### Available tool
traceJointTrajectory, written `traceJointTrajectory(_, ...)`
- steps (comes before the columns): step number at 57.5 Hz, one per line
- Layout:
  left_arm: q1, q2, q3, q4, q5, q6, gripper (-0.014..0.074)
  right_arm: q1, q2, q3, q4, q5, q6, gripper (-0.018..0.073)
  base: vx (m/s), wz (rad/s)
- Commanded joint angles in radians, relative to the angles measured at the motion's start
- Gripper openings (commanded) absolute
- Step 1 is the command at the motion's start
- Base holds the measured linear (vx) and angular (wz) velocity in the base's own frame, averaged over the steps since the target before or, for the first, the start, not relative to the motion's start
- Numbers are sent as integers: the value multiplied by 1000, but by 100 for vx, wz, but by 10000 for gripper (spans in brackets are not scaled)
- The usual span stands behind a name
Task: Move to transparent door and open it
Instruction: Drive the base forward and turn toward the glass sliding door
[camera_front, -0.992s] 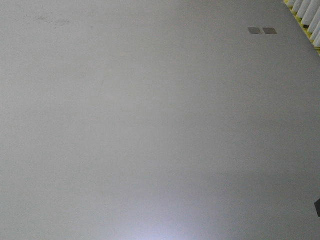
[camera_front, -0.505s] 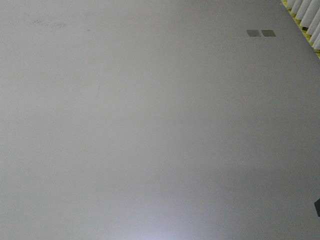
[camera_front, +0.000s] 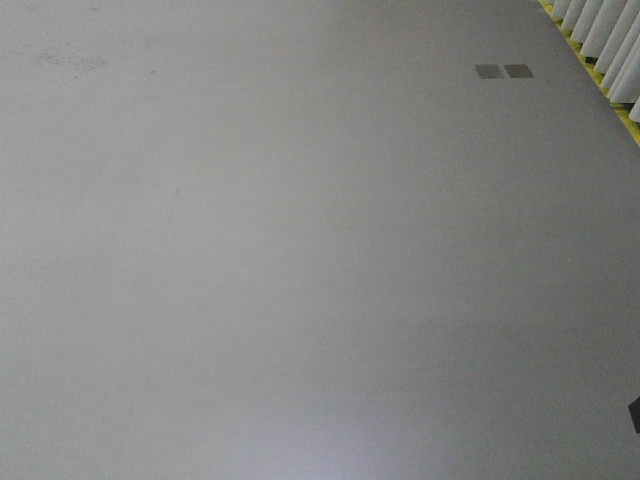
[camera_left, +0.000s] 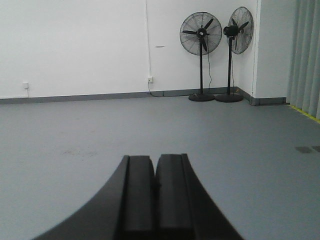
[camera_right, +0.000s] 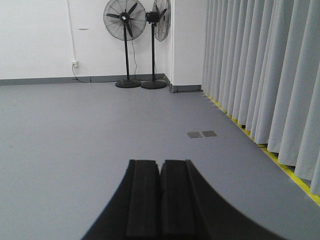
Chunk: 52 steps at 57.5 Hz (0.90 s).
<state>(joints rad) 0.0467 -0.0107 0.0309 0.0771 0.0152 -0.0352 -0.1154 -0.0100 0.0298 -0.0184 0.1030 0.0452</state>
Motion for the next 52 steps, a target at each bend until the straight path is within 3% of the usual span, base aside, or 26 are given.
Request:
traceJointTrajectory(1, 1, -5, 15, -4, -79, -6, -6, -4, -15, 5, -9, -78, 0, -6, 20, -4)
traceJointTrajectory(52, 1, -5, 15, -4, -79, -6, -6, -4, -15, 5, -9, -78, 0, -6, 28, 7)
